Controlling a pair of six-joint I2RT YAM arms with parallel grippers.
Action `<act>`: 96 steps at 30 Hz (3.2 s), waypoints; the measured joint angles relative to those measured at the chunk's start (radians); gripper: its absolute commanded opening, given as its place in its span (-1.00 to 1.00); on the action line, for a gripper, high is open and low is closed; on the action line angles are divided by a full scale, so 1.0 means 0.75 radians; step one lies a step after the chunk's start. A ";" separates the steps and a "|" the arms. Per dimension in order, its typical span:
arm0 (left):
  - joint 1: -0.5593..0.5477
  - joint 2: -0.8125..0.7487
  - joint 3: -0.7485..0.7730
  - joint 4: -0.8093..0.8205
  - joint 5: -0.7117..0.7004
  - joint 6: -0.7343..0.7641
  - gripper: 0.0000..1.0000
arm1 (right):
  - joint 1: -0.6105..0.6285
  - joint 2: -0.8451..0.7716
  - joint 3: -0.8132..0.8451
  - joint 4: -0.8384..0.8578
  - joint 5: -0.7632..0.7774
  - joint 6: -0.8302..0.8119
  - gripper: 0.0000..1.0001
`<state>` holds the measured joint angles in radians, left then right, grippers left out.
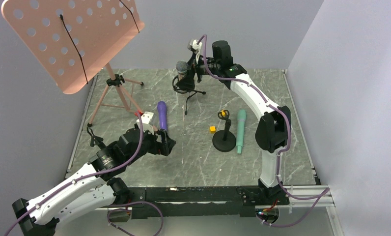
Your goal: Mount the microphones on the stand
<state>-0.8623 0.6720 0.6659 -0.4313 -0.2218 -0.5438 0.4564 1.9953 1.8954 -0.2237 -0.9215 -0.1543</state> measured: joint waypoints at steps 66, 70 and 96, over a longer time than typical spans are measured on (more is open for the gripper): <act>0.081 0.276 -0.011 0.299 0.250 0.007 0.98 | -0.473 -0.678 -1.526 0.022 1.014 0.515 0.42; 0.082 0.264 -0.033 0.319 0.272 0.019 0.99 | -0.473 -0.681 -1.519 0.021 1.018 0.503 0.81; 0.083 0.137 -0.164 0.594 0.521 0.209 0.99 | -0.430 -1.212 -1.611 -0.168 -0.005 -0.428 0.62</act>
<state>-0.7998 0.7746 0.5430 0.0139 0.1692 -0.3874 0.1341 1.0866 0.6872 -0.3500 -0.9249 -0.4755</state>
